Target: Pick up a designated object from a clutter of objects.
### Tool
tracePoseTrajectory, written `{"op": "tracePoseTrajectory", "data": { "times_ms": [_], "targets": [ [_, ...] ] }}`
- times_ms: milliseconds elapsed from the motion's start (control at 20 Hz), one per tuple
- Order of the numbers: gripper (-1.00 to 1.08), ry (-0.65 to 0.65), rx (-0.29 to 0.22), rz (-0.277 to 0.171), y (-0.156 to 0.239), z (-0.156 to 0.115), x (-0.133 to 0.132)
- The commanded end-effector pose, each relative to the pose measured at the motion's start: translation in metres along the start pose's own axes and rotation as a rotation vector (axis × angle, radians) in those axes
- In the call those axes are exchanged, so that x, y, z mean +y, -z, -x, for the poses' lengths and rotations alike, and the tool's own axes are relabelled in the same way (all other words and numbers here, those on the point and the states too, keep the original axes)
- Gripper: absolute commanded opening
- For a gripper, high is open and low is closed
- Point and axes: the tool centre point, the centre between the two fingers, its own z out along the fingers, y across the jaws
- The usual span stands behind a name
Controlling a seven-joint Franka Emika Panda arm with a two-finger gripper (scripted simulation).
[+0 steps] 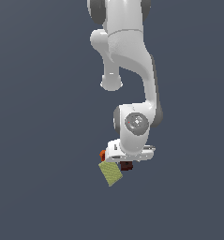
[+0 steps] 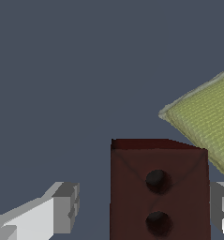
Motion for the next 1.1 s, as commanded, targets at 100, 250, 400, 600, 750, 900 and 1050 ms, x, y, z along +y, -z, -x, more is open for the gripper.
{"op": "tracePoseTrajectory", "data": {
  "times_ms": [100,250,400,600,750,900,1050],
  "targets": [
    [-1.00,-0.005,-0.024,0.003,-0.018,0.008,0.005],
    [-1.00,-0.005,-0.024,0.003,-0.018,0.008,0.005],
    [-1.00,-0.005,-0.024,0.003,-0.018,0.008,0.005],
    [-1.00,-0.004,-0.010,0.003,-0.009,0.003,0.004],
    [-1.00,-0.004,-0.010,0.003,-0.008,0.004,0.005],
    [-1.00,-0.004,-0.010,0.003,-0.002,0.007,0.009],
    [-1.00,-0.005,-0.011,0.003,0.006,0.011,0.014]
  ]
}}
